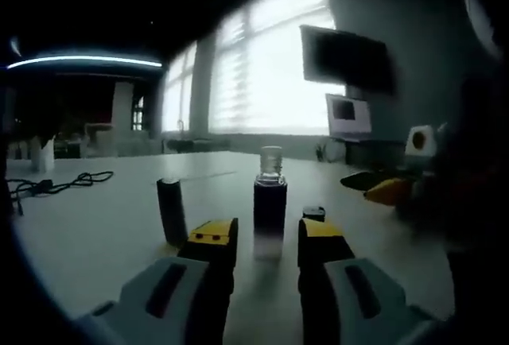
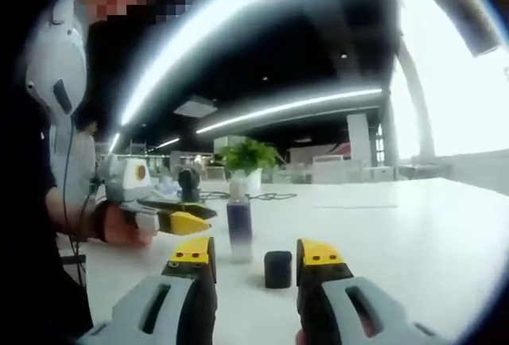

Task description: Pick up cosmetic bottle twist off cap place on table pick up cap screw tight cap place on table

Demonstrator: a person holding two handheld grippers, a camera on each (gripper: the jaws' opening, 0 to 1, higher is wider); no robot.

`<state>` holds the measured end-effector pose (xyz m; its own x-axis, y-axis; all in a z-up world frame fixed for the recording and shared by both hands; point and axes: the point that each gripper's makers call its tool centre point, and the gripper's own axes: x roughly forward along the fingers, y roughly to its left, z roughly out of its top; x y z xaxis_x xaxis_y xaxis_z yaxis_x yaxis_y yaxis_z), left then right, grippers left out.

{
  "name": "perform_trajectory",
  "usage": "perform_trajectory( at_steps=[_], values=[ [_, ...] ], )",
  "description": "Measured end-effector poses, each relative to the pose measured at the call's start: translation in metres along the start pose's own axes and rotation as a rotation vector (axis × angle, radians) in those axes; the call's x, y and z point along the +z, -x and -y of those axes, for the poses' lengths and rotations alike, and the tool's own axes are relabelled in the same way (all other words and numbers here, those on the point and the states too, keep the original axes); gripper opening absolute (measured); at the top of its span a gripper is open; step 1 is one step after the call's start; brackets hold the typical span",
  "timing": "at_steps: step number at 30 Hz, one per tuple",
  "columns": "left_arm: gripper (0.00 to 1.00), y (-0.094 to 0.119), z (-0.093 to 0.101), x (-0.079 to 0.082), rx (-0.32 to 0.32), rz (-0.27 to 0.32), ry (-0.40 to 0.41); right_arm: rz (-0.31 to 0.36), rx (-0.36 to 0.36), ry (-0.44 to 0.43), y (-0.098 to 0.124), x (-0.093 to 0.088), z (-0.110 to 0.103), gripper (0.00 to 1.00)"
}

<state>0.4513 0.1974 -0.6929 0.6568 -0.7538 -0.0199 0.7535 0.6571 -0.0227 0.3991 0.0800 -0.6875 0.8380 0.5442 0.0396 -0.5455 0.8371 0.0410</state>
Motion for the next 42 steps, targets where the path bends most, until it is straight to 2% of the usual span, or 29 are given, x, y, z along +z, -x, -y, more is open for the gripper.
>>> perform_trajectory(
  at_steps=[7,13,16,24,27,31,37,42],
  values=[
    [0.27,-0.011,0.003,0.0,-0.001,0.002,-0.017,-0.005,-0.008,-0.006,0.002,-0.003,0.007,0.33],
    [0.27,-0.021,0.004,0.001,0.01,0.005,-0.006,-0.006,-0.008,-0.015,0.001,-0.003,0.006,0.33],
    [0.27,-0.028,0.005,-0.001,0.01,-0.012,0.003,-0.008,-0.008,-0.014,0.0,-0.003,0.005,0.33],
    [0.26,-0.044,0.005,-0.002,0.032,-0.015,-0.026,-0.008,-0.009,-0.015,-0.001,-0.002,0.003,0.32],
    [0.25,-0.047,0.004,-0.003,0.032,-0.021,-0.036,-0.004,-0.011,-0.015,0.0,-0.002,0.004,0.31],
    [0.22,-0.049,-0.002,-0.004,0.07,-0.023,-0.056,-0.005,-0.012,-0.015,-0.001,-0.001,0.003,0.31],
    [0.13,-0.052,0.003,-0.007,0.059,-0.026,-0.066,-0.003,-0.018,-0.012,-0.001,-0.001,0.004,0.29],
    [0.13,-0.051,0.003,-0.008,0.048,-0.018,-0.055,0.0,-0.022,-0.011,-0.001,-0.001,0.004,0.29]
  ],
)
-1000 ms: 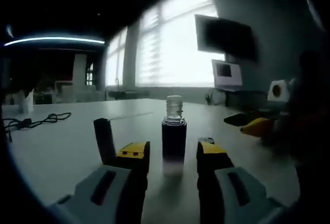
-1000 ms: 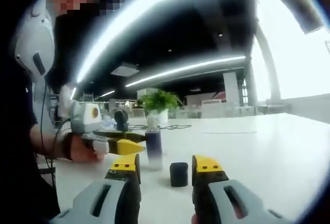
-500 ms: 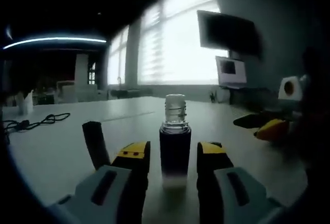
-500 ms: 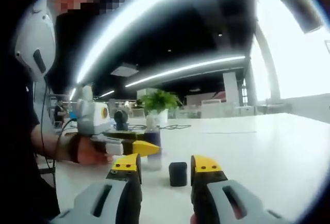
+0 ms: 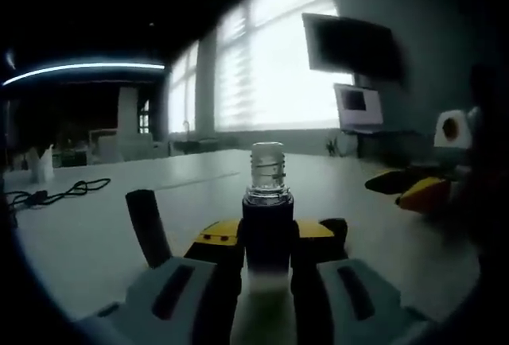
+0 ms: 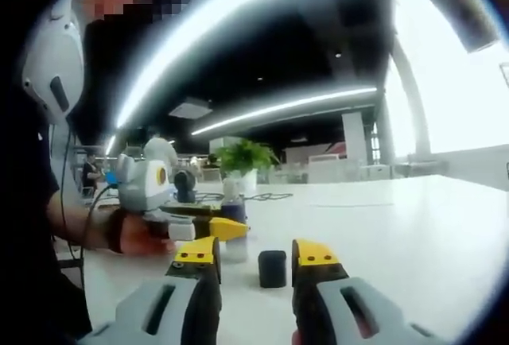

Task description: Pick up cosmetic bottle twist off cap place on table pick up cap screw tight cap place on table

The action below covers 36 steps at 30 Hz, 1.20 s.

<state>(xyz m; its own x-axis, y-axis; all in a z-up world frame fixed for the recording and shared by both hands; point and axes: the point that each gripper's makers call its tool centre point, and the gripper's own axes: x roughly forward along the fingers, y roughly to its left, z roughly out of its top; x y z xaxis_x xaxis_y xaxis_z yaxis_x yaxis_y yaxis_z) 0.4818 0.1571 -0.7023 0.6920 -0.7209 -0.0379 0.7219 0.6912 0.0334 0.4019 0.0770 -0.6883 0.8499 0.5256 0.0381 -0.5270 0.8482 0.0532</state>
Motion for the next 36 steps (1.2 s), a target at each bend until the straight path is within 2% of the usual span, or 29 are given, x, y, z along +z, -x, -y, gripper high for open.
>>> perform_trajectory(
  at_steps=[4,14,17,19,20,24,30,36],
  values=[
    [0.12,0.0,0.001,-0.001,-0.023,-0.006,0.033,0.008,-0.003,-0.003,0.0,0.001,0.001,0.28],
    [0.12,0.017,0.006,-0.001,-0.115,-0.008,0.024,0.015,-0.007,-0.006,0.001,0.001,0.004,0.27],
    [0.12,0.026,0.017,0.0,-0.19,-0.001,0.002,0.017,-0.011,-0.006,0.002,0.001,0.004,0.27],
    [0.12,0.034,0.024,0.003,-0.244,0.017,-0.067,0.016,-0.014,-0.005,0.002,0.001,0.005,0.25],
    [0.12,0.041,0.026,0.002,-0.25,0.015,-0.068,0.015,-0.015,-0.004,0.002,0.0,0.005,0.25],
    [0.12,0.059,0.036,0.004,-0.328,0.023,-0.044,0.01,-0.02,0.004,0.002,0.0,0.004,0.25],
    [0.12,0.072,0.043,0.005,-0.366,0.021,-0.025,0.004,-0.023,0.008,0.001,-0.001,0.004,0.25],
    [0.12,0.087,0.058,0.004,-0.461,0.008,0.005,-0.005,-0.024,0.016,0.001,-0.002,0.003,0.25]
  ],
)
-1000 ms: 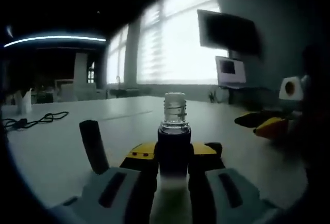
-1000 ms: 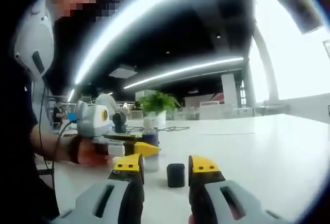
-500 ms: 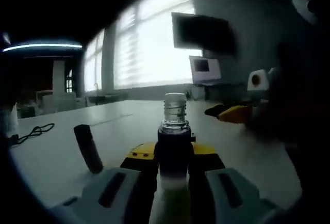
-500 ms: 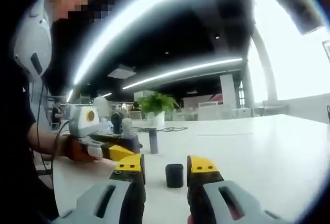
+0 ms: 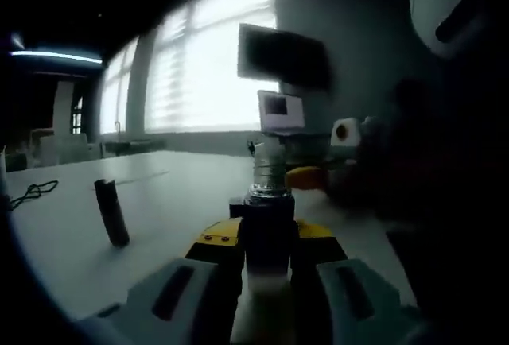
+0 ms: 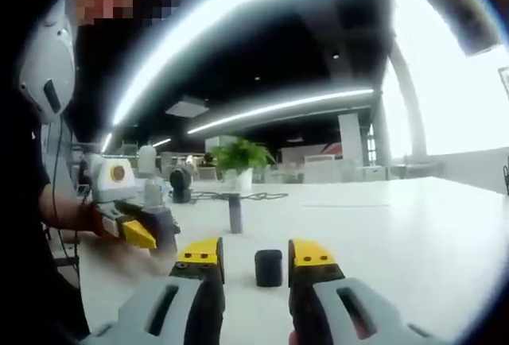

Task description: Pick up cosmetic bottle twist off cap place on table pick up cap screw tight cap place on table

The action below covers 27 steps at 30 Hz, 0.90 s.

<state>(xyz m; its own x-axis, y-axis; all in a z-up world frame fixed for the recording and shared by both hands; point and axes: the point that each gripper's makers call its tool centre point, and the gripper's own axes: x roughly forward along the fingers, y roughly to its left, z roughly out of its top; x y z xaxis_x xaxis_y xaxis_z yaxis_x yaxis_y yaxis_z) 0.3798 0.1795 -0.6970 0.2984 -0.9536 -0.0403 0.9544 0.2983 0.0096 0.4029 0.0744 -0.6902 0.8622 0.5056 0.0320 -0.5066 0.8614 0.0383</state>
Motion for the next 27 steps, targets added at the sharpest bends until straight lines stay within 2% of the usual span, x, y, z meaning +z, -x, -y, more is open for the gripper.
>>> perform_trajectory(
  at_steps=[3,10,14,22,24,25,27],
  values=[
    [0.12,0.004,0.009,0.001,-0.036,0.007,0.013,0.001,-0.003,-0.001,0.001,0.0,0.0,0.23],
    [0.12,0.013,0.021,0.0,-0.072,0.012,0.017,0.0,-0.004,-0.002,0.001,0.0,0.0,0.23],
    [0.12,0.018,0.03,0.0,-0.097,0.03,-0.013,-0.004,-0.005,-0.001,0.001,0.0,0.0,0.23],
    [0.12,0.021,0.04,0.0,-0.154,0.045,0.011,-0.024,0.017,0.002,-0.001,-0.004,-0.004,0.22],
    [0.12,0.021,0.038,0.0,-0.145,0.048,0.008,-0.031,-0.002,-0.012,-0.002,-0.005,-0.003,0.18],
    [0.12,0.021,0.037,0.0,-0.139,0.047,0.01,-0.039,-0.042,-0.026,-0.002,-0.007,0.003,0.14],
    [0.12,0.022,0.035,0.0,-0.132,0.046,0.018,-0.036,-0.042,-0.015,-0.003,-0.006,0.004,0.1]
  ],
)
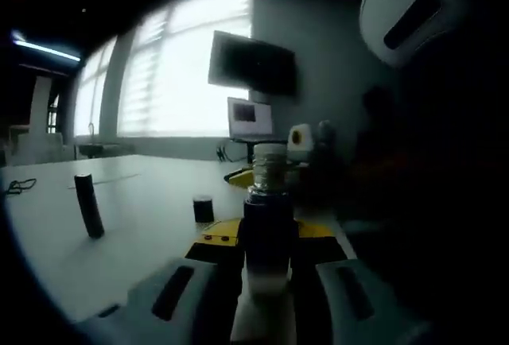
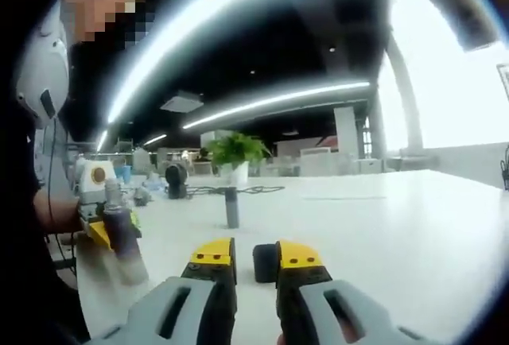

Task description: Pick up cosmetic bottle twist off cap place on table pick up cap screw tight cap place on table

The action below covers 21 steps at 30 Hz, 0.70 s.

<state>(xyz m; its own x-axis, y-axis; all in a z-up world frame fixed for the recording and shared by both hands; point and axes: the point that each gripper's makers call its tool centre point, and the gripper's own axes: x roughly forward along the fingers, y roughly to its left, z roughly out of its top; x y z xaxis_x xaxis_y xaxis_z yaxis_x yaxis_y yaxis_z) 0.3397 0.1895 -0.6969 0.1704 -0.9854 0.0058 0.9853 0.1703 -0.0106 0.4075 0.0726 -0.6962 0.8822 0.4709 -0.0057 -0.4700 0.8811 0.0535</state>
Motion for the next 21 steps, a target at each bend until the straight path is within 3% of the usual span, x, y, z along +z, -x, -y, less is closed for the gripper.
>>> perform_trajectory(
  at_steps=[7,11,14,16,21],
  values=[
    [0.12,-0.001,-0.001,0.0,0.019,0.008,-0.003,-0.025,-0.015,-0.06,-0.001,-0.001,0.006,0.17],
    [0.13,-0.003,-0.001,0.001,0.034,0.015,-0.073,-0.067,-0.11,-0.056,0.002,-0.004,0.023,0.17],
    [0.13,-0.004,0.0,0.001,0.033,0.016,-0.1,-0.043,-0.138,-0.154,0.003,0.009,0.029,0.19],
    [0.13,-0.003,-0.002,0.001,0.038,0.015,-0.091,-0.058,-0.139,-0.133,0.001,0.017,0.03,0.19],
    [0.13,-0.004,-0.002,0.001,0.033,0.017,-0.09,-0.191,-0.119,0.051,-0.008,0.012,0.024,0.21]
  ],
)
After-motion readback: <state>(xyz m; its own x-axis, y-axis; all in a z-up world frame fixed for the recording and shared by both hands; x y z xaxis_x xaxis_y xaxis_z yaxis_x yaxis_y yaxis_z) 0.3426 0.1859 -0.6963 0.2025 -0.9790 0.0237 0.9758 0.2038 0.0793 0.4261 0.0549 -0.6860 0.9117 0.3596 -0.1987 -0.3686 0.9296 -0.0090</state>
